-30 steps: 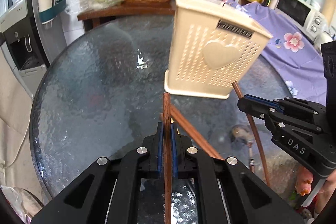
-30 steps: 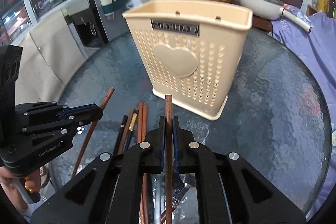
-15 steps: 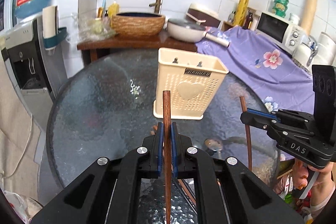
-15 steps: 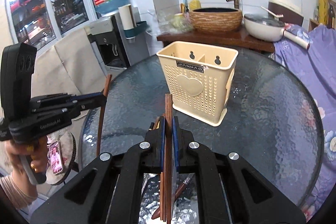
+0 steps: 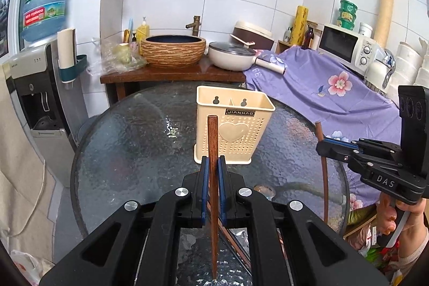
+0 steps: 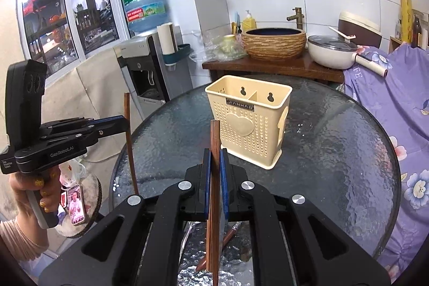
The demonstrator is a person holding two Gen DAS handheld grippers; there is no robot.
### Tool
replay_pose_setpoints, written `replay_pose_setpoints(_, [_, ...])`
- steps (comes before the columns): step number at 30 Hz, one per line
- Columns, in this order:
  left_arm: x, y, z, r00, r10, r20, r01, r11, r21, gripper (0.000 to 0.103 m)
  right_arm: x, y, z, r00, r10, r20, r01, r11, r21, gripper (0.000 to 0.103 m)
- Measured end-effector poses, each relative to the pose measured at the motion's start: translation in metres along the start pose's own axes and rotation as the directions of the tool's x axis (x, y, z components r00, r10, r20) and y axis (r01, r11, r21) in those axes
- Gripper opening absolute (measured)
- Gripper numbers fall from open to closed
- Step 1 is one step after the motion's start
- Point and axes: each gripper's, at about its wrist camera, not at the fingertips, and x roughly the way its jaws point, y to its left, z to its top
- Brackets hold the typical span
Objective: Organize utensils
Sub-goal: 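Lift both held chopsticks upright and carry them over the utensil holder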
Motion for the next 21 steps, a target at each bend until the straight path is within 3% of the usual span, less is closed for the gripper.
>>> replay_pose_setpoints(13, [-0.014, -0.008, 0.032, 0.998, -0.007, 0.070, 0.005, 1.000, 0.020, 0.005, -0.016, -0.002, 0.044, 0.983, -0.027, 0.180, 0.025, 1.000, 0.012, 0.007])
replay_pose_setpoints(21, [-0.025, -0.008, 0.082, 0.991, -0.030, 0.132, 0.030, 1.000, 0.002, 0.004, -0.012, -0.008, 0.096, 0.959, -0.065, 0.274, 0.049, 0.997, 0.067, 0.007])
